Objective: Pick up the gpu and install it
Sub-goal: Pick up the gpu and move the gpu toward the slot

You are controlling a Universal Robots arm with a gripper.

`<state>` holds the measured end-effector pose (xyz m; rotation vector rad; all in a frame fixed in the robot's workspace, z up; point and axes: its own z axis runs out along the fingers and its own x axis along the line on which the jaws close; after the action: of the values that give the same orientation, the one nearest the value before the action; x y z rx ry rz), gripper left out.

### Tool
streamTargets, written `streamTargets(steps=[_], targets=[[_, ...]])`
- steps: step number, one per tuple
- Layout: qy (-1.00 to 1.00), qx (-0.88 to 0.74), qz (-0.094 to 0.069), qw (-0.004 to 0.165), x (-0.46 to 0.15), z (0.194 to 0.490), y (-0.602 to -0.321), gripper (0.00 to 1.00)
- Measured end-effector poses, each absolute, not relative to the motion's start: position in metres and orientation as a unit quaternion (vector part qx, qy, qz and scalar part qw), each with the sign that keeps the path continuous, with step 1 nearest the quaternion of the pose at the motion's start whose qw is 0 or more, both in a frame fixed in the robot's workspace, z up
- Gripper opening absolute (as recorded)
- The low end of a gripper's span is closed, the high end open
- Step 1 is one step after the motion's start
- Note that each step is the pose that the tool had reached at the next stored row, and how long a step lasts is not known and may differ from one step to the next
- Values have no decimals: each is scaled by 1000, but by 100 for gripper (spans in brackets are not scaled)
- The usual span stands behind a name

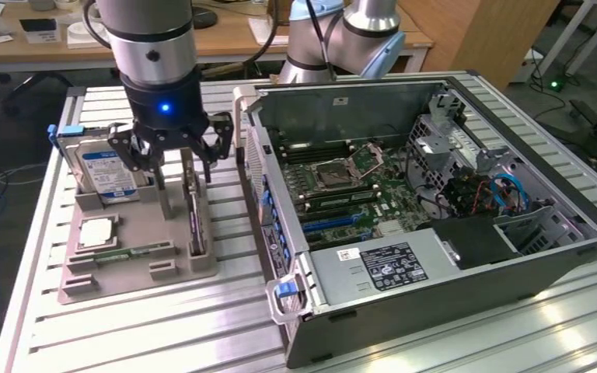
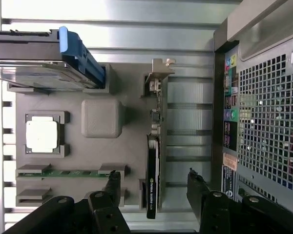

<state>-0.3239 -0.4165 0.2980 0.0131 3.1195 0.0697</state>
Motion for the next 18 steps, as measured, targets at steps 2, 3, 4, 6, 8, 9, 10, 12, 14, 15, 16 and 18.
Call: streamTargets(steps=[2,3,4,6,8,9,10,12,14,15,16,18], targets=[[1000,4,22,11,-324,294,-417,66],[1000,4,22,11,-324,293,-417,66],[1000,4,22,11,-324,291,-417,66],[1000,4,22,11,-324,287,-417,66],[1000,4,22,11,-323,283,-417,66],[1000,4,22,11,-323,282,-417,66],[1000,4,22,11,-323,280,-417,66],[1000,4,22,11,-323,276,-416,66],[1000,4,21,11,-323,272,-415,66],[1000,4,21,11,-323,271,-415,66],[1000,4,21,11,-323,269,-415,66],[1000,4,20,11,-323,265,-414,66]])
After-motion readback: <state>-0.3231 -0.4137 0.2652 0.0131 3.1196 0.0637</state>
